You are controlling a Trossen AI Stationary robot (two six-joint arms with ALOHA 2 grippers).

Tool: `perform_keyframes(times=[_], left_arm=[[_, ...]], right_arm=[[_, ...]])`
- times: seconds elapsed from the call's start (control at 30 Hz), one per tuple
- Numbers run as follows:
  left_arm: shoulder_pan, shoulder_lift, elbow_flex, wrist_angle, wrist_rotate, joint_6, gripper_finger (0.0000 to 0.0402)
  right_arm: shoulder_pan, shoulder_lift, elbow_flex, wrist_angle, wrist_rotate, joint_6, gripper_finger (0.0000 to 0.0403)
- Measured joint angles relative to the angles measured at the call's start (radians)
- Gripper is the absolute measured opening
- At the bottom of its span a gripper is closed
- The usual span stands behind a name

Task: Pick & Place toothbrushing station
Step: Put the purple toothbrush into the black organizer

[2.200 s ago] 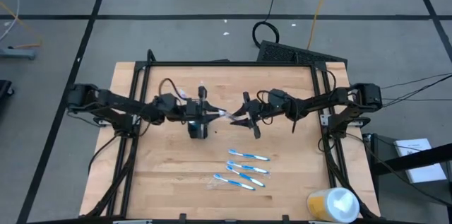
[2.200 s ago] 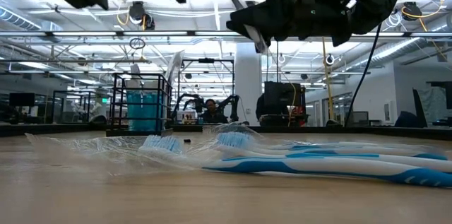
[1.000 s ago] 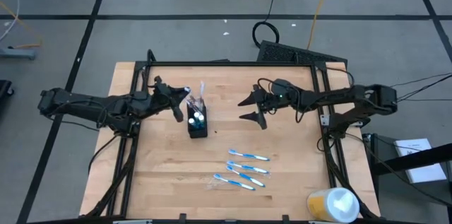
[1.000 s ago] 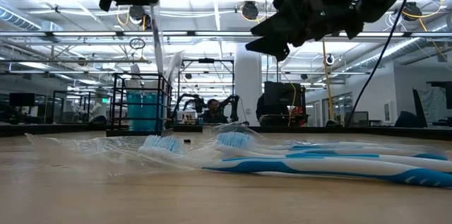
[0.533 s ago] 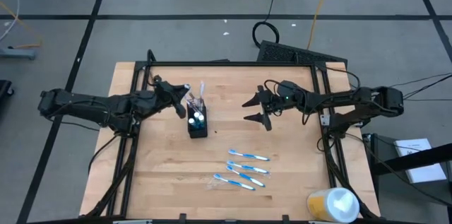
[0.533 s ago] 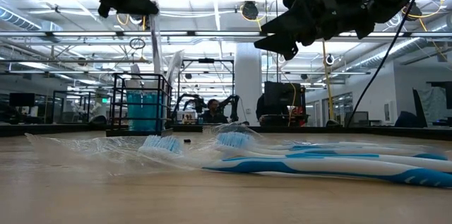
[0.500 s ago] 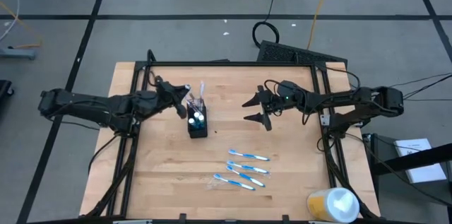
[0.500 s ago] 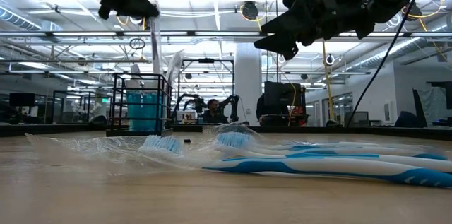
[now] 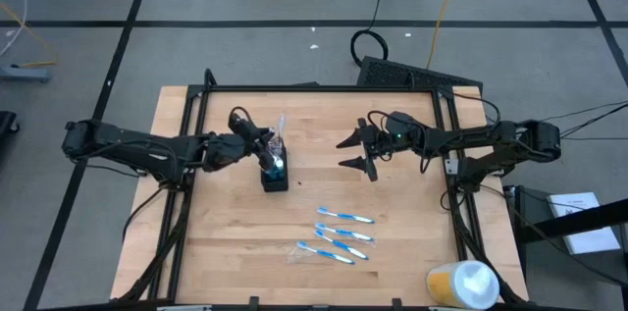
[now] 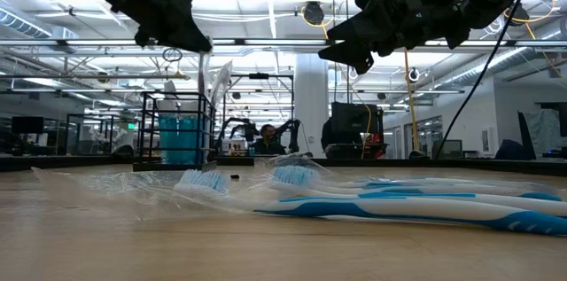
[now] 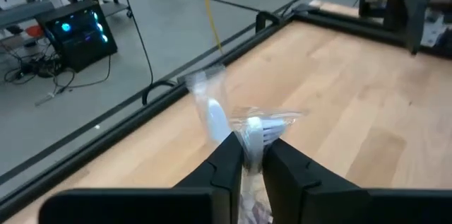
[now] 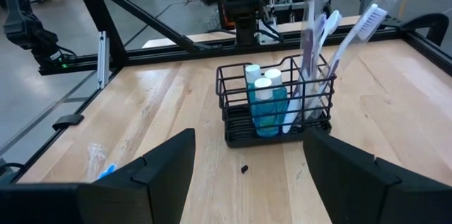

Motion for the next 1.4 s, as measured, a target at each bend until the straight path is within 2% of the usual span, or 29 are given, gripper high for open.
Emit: perform_keyframes(times=[0.33,0.6,0.93,1.1,1.4], left_arm=[[0.000,0.082,0.000,0.014,0.000,-0.005,0.0021],[0.000,0.097,0.000,0.011,0.000,-0.019,0.0068],[0.000,0.097,0.000,0.012,0.000,-0.019,0.0069],[0.000,0.097,0.000,0.012,-0.016,-0.019,0.0100],[0.021,0.097,0.000,-0.015,-0.016,-0.073,0.0191]], right_arm=[[0.000,0.000,0.000,0.005,0.000,0.000,0.0254],[0.000,0.000,0.000,0.006,0.000,0.000,0.0254],[0.000,0.000,0.000,0.005,0.000,0.000,0.0254],[0.000,0.000,0.000,0.006,0.000,0.000,0.0254],[0.000,0.000,0.000,0.005,0.000,0.000,0.0254]])
